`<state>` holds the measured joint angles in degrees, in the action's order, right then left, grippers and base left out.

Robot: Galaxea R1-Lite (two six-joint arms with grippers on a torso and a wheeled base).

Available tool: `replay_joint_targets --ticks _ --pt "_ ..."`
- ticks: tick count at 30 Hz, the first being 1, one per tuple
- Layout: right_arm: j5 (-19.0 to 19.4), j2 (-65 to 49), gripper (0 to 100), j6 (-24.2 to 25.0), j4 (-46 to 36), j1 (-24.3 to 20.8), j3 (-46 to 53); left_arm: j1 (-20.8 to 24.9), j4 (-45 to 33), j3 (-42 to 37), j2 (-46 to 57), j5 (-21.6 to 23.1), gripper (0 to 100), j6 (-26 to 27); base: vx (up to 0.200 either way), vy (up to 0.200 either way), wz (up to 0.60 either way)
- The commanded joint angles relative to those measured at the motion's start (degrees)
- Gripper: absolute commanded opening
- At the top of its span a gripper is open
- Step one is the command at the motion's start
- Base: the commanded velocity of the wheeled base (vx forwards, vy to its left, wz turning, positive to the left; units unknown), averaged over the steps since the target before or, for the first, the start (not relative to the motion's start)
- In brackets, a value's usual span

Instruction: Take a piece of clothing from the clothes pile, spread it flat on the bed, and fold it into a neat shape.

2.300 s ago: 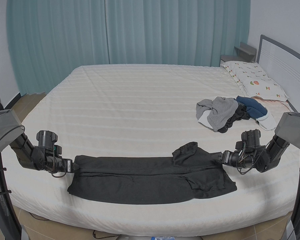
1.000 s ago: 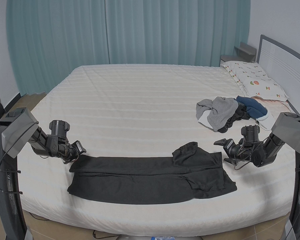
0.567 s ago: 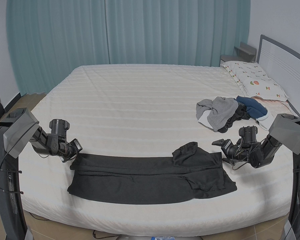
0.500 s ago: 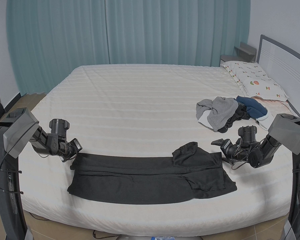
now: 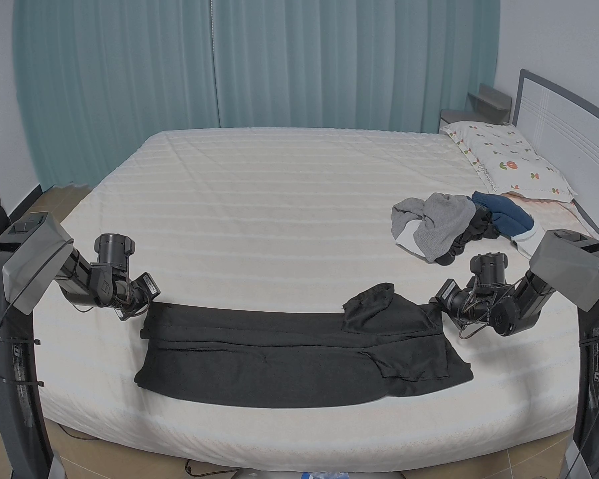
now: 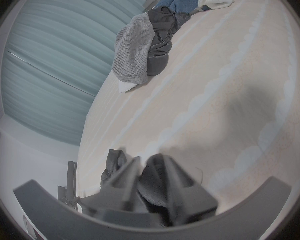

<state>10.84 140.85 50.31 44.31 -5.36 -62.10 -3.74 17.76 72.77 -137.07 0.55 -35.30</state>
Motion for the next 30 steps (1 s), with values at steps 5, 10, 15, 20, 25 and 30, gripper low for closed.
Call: replay_joint_targets --ticks 5,10,15,20,25,30 --pt "-0.1 -0.1 0 -0.1 0.2 0.6 -0.4 -0.3 -0.4 -0.2 0.4 0.0 0 0.2 0.0 0.0 0.0" --pt "-0.2 -0.1 0 -0.1 0.2 0.6 -0.5 -0.2 -1.2 -0.1 0.4 0.0 0 0.3 0.0 0.0 0.0" --pt "-0.2 -0.4 100 -1.1 0.3 0.6 0.0 0.1 -2.5 -0.3 0.5 0.2 100 0.2 0.0 0.0 0.0" --pt "-0.1 -4.7 100 -3.1 -0.2 1.1 1.1 0.0 -2.5 -0.3 0.7 0.2 100 0.1 0.0 0.0 0.0" --pt "1.1 -10.3 100 -8.1 -3.5 0.1 2.8 -0.7 -2.2 0.2 0.9 1.8 100 -0.6 0.0 0.0 0.0" --pt "2.0 -11.7 100 -13.4 -7.6 -2.6 2.6 -1.1 -2.2 0.4 0.9 6.2 100 -3.0 0.0 0.0 0.0"
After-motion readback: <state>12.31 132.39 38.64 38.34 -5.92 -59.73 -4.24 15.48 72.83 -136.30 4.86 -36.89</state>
